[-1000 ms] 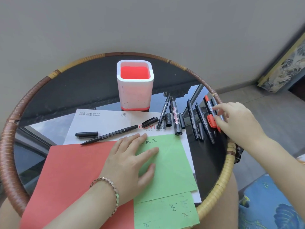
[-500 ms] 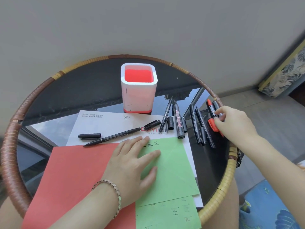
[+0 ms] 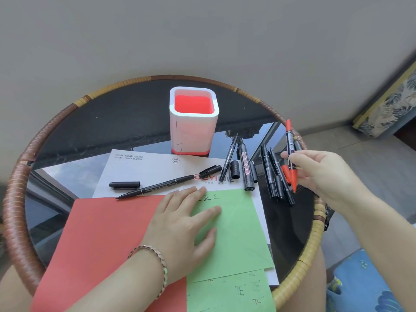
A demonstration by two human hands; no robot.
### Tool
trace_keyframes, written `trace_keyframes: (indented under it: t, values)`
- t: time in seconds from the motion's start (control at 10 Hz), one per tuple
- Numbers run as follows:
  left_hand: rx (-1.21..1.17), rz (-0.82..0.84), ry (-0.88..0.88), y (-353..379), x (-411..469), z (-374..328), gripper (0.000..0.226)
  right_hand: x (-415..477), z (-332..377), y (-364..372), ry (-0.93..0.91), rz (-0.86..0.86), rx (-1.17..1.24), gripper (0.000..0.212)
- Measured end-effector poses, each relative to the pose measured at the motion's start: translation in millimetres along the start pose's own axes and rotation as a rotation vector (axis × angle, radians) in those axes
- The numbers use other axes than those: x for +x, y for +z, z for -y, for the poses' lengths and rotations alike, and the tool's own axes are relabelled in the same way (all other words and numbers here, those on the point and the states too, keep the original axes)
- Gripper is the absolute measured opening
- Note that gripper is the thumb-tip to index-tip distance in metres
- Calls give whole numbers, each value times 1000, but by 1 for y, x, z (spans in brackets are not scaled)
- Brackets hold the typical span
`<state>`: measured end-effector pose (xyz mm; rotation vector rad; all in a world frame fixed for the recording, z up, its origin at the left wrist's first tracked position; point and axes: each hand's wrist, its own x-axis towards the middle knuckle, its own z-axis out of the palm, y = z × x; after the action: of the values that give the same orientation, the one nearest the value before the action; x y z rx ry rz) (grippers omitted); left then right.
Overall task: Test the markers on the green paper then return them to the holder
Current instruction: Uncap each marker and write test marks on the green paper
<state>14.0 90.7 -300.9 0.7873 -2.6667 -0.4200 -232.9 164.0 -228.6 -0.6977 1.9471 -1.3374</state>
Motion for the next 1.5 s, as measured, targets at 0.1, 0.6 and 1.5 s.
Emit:
trace_keyframes:
  t: [0.1, 0.6, 1.5]
  values:
    - [-6, 2, -1, 0, 0, 0, 36, -16, 4, 11, -31, 79, 178, 15]
    - [-25, 12, -2, -2, 1, -1, 34, -41, -23, 99, -247, -81, 84, 27]
    - [-35, 27, -27, -2, 1, -2, 36, -34, -30, 110, -269, -326, -66, 28]
